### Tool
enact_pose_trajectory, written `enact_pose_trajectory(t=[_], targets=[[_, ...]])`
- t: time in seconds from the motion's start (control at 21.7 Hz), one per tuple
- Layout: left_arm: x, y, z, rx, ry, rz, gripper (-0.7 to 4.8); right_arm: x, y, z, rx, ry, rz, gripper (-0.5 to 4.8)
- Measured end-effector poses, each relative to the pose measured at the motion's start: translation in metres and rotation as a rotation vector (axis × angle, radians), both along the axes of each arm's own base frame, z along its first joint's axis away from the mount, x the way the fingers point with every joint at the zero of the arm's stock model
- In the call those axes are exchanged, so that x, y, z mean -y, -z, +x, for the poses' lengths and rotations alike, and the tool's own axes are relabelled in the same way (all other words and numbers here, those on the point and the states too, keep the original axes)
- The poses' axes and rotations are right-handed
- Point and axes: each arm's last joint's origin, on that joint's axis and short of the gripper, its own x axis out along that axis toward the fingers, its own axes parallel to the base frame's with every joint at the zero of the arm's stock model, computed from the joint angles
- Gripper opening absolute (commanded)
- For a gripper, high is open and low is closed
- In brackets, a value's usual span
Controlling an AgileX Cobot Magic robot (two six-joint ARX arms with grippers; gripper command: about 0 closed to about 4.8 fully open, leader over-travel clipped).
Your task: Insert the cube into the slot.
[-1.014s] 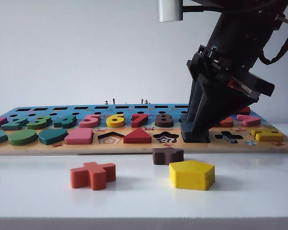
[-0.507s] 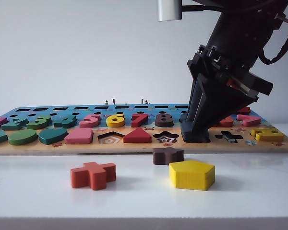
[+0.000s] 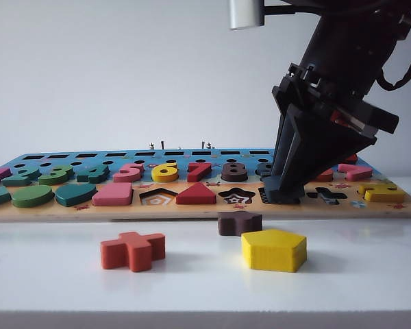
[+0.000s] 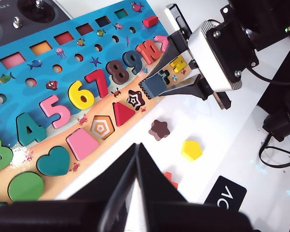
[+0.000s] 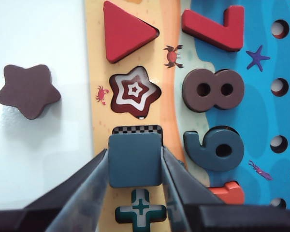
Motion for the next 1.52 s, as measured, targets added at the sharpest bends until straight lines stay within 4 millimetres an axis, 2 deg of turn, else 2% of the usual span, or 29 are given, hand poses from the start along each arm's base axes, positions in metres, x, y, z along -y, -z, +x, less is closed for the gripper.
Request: enact_pose_trajectory(t=[1.52], targets=[[0.0000,0.0000,0.0000,0.000,0.000,0.000,0.20,-0.0007,0.0017,0.0008,0.013,-0.001,0.015,1.59]])
